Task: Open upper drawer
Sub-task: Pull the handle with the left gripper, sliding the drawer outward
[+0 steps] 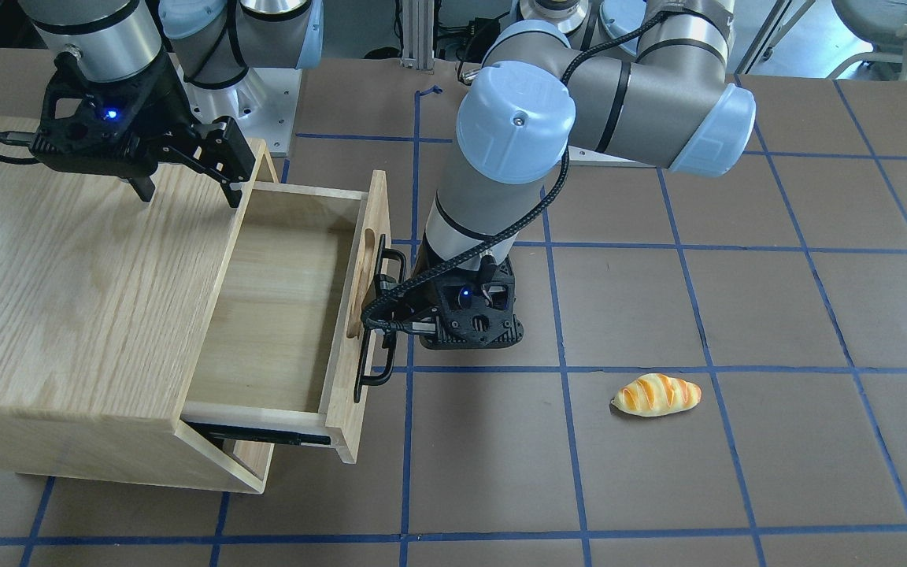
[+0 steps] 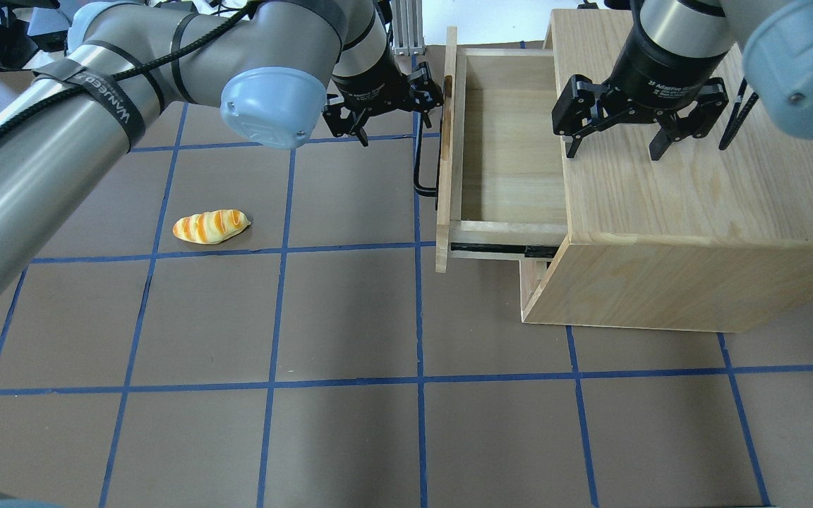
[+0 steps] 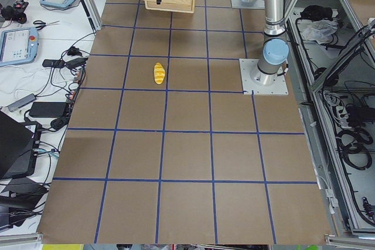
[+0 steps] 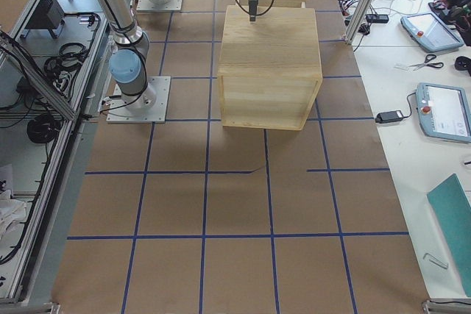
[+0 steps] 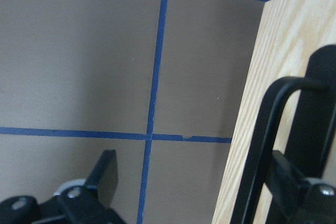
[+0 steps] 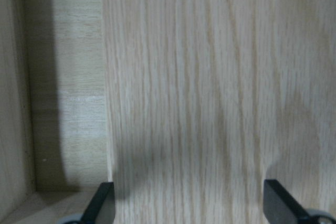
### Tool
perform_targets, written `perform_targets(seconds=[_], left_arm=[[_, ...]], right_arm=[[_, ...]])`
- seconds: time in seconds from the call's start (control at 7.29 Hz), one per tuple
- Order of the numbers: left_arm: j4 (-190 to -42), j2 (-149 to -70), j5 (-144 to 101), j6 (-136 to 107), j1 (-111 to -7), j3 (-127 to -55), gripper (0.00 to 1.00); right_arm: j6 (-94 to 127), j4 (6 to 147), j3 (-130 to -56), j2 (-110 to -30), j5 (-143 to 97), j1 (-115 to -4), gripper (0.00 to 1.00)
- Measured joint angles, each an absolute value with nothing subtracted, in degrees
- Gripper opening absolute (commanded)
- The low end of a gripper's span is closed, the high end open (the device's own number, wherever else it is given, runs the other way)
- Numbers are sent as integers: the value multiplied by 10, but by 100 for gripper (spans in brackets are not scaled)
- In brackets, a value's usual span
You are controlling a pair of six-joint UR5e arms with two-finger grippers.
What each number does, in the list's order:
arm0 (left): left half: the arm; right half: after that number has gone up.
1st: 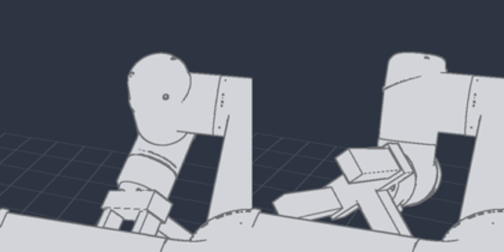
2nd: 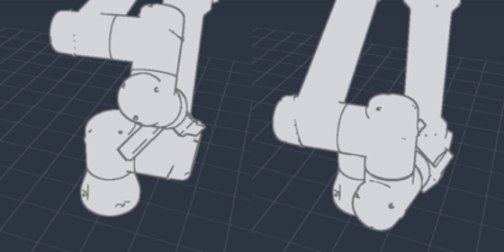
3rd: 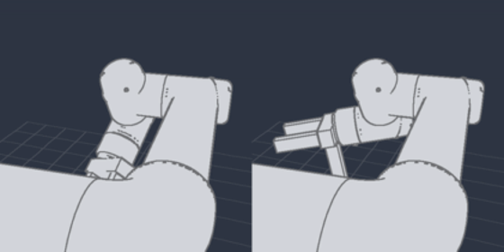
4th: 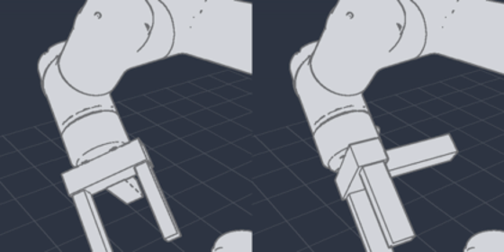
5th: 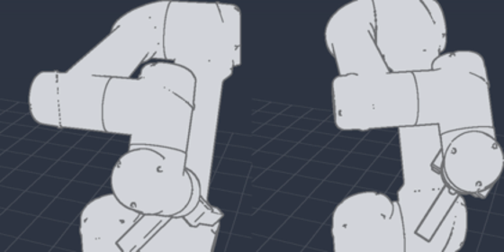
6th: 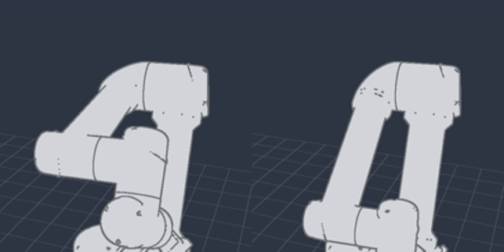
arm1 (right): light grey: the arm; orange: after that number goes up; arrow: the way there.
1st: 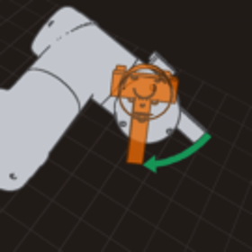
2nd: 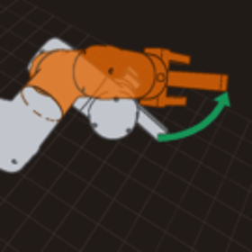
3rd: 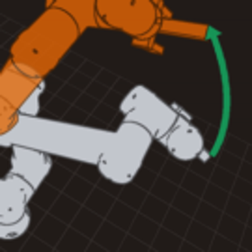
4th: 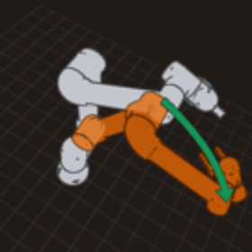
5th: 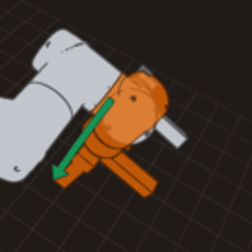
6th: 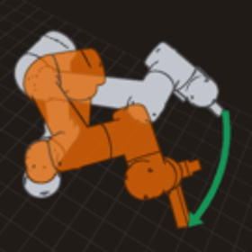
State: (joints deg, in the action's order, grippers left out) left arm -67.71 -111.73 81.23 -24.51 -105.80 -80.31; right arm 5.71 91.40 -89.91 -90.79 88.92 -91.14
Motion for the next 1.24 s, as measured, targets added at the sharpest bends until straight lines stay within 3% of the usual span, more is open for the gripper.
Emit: perform_targets(seconds=[1.24], left_arm=[[-687,-1107,813,-193,-1020,-809,100]], right_arm=[[57,914,-899,-908,889,-911,100]])
